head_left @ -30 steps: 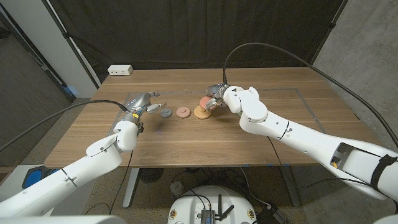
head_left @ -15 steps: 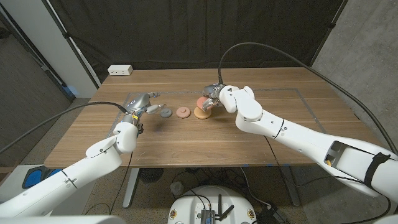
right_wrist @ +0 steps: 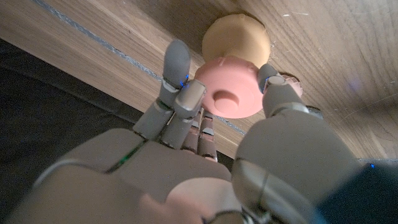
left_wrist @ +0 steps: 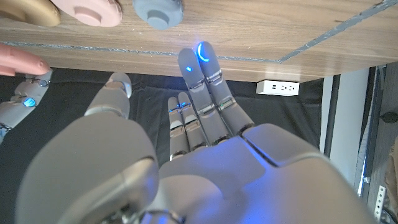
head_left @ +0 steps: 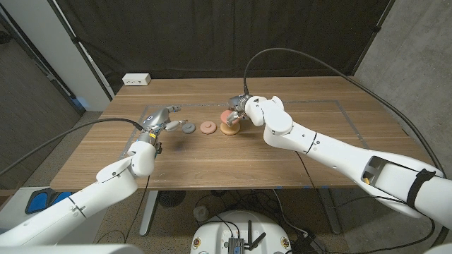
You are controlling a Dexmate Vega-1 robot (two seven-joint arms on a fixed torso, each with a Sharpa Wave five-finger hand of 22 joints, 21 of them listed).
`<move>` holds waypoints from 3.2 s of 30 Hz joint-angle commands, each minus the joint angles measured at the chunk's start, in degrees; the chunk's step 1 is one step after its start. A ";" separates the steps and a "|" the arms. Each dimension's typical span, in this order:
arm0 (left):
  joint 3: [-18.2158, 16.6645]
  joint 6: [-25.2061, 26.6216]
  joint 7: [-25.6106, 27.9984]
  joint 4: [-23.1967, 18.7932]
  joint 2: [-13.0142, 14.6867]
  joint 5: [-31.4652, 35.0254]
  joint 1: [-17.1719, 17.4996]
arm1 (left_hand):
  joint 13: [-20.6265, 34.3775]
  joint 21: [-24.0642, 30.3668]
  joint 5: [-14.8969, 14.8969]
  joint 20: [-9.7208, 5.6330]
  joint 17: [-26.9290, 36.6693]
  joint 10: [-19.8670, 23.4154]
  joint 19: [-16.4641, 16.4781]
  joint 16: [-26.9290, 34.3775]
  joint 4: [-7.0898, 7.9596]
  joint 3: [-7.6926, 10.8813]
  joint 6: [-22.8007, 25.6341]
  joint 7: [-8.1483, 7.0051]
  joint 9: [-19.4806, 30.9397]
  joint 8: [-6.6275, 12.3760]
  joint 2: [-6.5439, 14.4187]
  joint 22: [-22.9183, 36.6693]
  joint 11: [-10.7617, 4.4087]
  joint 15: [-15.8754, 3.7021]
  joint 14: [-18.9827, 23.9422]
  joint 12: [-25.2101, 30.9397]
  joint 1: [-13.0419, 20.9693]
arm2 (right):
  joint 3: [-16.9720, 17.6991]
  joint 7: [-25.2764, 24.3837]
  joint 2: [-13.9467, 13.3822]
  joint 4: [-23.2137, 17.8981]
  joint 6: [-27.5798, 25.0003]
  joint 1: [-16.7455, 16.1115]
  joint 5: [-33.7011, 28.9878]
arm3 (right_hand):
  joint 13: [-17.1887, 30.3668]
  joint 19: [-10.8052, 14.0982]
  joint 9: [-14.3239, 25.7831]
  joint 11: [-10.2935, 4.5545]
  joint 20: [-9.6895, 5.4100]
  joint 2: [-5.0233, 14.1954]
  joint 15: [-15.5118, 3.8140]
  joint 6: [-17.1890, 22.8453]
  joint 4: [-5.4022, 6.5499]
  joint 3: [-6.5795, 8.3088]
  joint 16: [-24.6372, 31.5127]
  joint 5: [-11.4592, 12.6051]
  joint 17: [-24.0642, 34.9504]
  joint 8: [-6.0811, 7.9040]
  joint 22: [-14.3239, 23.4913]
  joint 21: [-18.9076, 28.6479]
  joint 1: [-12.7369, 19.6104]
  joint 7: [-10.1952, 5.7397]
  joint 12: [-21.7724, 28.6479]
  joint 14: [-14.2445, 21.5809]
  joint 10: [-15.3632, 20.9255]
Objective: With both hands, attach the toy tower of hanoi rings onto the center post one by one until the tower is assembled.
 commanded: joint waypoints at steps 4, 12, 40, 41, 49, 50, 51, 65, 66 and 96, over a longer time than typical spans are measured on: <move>0.26 -0.54 0.36 0.67 -0.82 0.20 -0.07 | 0.31 0.51 0.32 -5.14 0.11 0.46 -0.34 0.40 0.15 0.31 0.39 -0.23 0.14 0.08 0.21 -0.06 -0.22 -6.08 -0.05 -0.10 0.35 | -1.47 -0.17 1.66 3.66 0.37 1.97 1.93 | 0.22 0.63 0.01 -6.95 -2.12 1.04 -1.59 4.02 1.72 2.34 -0.15 0.33 0.14 0.17 0.03 0.28 1.63 -3.13 0.41 0.58 7.27; 0.18 -0.46 0.34 0.98 -1.06 -0.04 -0.18 | 0.33 0.80 0.33 -5.08 0.13 0.36 -0.60 0.42 0.18 0.38 0.36 -0.17 0.13 0.06 0.24 -0.33 -0.16 -6.10 -0.11 -0.18 0.32 | -2.49 -0.39 2.37 5.37 0.41 3.10 2.82 | 0.37 0.55 0.04 -6.93 -2.13 1.01 -1.59 4.08 1.72 2.44 -0.16 0.33 0.14 0.05 -0.11 0.26 1.58 -3.09 0.28 0.59 7.33; 0.39 -0.18 0.19 1.36 -1.31 -0.53 -0.50 | 0.41 1.99 0.36 -5.19 0.13 0.47 -0.85 0.47 0.22 0.60 0.42 -0.09 0.11 0.03 0.36 -1.14 -0.04 -6.10 -0.22 -0.22 0.23 | -4.88 -2.13 2.89 8.70 -0.27 4.58 6.72 | 0.69 0.33 0.11 -6.89 -2.13 1.04 -1.60 4.27 1.77 2.68 -0.21 0.31 0.14 -0.20 -0.37 0.26 1.38 -3.13 0.01 0.56 7.58; 0.38 -0.17 0.23 1.36 -1.32 -0.55 -0.49 | 0.41 2.00 0.36 -5.20 0.09 0.48 -0.84 0.44 0.23 0.61 0.40 -0.09 0.11 0.02 0.37 -1.15 -0.04 -6.10 -0.25 -0.22 0.23 | -4.96 -2.14 2.90 8.80 -0.33 4.63 6.81 | 0.72 0.43 0.12 -6.98 -2.13 1.04 -1.60 4.26 1.77 2.70 -0.21 0.31 0.13 -0.22 -0.29 0.37 1.38 -3.16 0.00 0.56 7.60; 0.46 0.06 0.10 1.23 -1.24 -0.58 -0.56 | 0.40 2.34 0.35 -5.21 0.08 0.41 -0.94 0.56 0.21 0.62 0.43 -0.09 0.11 0.03 0.36 -1.29 -0.13 -6.09 -0.15 -0.28 0.22 | -5.52 -2.59 2.87 9.68 -0.29 4.89 7.81 | 0.82 0.35 0.14 -6.94 -2.13 1.05 -1.59 4.27 1.76 2.77 -0.22 0.31 0.13 -0.30 -0.38 0.35 1.35 -3.16 -0.06 0.52 7.67; 0.48 0.02 0.11 1.25 -1.23 -0.57 -0.58 | 0.41 2.35 0.35 -5.20 0.10 0.41 -0.92 0.57 0.20 0.62 0.45 -0.09 0.11 0.04 0.35 -1.30 -0.12 -6.09 -0.14 -0.28 0.23 | -5.55 -2.59 2.86 9.79 -0.36 4.91 7.97 | 0.85 0.35 0.15 -6.90 -2.13 1.05 -1.59 4.29 1.76 2.78 -0.22 0.31 0.13 -0.31 -0.38 0.36 1.33 -3.16 -0.06 0.52 7.70; 0.48 0.02 0.09 1.24 -1.23 -0.61 -0.58 | 0.41 2.38 0.35 -5.22 0.07 0.41 -0.96 0.54 0.19 0.63 0.47 -0.14 0.11 0.04 0.34 -1.33 -0.13 -6.10 -0.19 -0.27 0.24 | -5.58 -2.69 2.80 9.88 -0.35 4.91 8.10 | 0.88 0.33 0.15 -6.97 -2.14 1.05 -1.60 4.29 1.76 2.79 -0.23 0.31 0.13 -0.32 -0.41 0.35 1.33 -3.18 -0.06 0.51 7.71; 0.59 -0.27 0.09 1.46 -1.32 -0.70 -0.91 | 0.45 2.84 0.36 -5.22 -0.01 0.59 -1.10 0.54 0.19 0.70 0.52 -0.16 0.11 0.05 0.36 -1.72 -0.03 -6.09 -0.24 -0.22 0.21 | -6.00 -3.05 1.52 9.60 -1.81 4.88 8.87 | 0.99 0.23 0.20 -7.09 -2.13 1.12 -1.59 4.53 1.76 2.94 -0.25 0.31 0.12 -0.38 -0.58 0.34 1.28 -3.23 -0.23 0.43 7.79; 0.64 -0.28 0.05 1.50 -1.33 -0.69 -0.98 | 0.45 2.86 0.36 -5.21 0.02 0.63 -1.13 0.58 0.19 0.71 0.54 -0.17 0.11 0.06 0.36 -1.75 0.02 -6.09 -0.21 -0.21 0.21 | -6.10 -3.03 1.44 9.61 -1.88 4.94 8.81 | 1.01 0.22 0.20 -7.01 -2.13 1.11 -1.59 4.55 1.75 2.95 -0.25 0.31 0.13 -0.39 -0.61 0.33 1.28 -3.22 -0.23 0.43 7.81; 0.61 -0.28 0.56 1.17 -1.51 -0.68 -0.52 | 0.52 4.01 0.38 -5.26 -0.14 0.84 -1.49 0.64 0.19 0.90 0.64 -0.14 0.11 0.05 0.43 -2.57 -0.02 -6.10 -0.27 -0.20 0.17 | -7.80 -2.22 0.79 8.97 -2.40 5.52 7.37 | 0.46 -1.72 1.38 -5.20 -2.11 -2.84 -1.50 -1.33 2.03 1.85 -1.21 -0.43 0.13 -2.47 -1.70 -0.46 -2.26 -2.21 -2.86 -3.14 0.17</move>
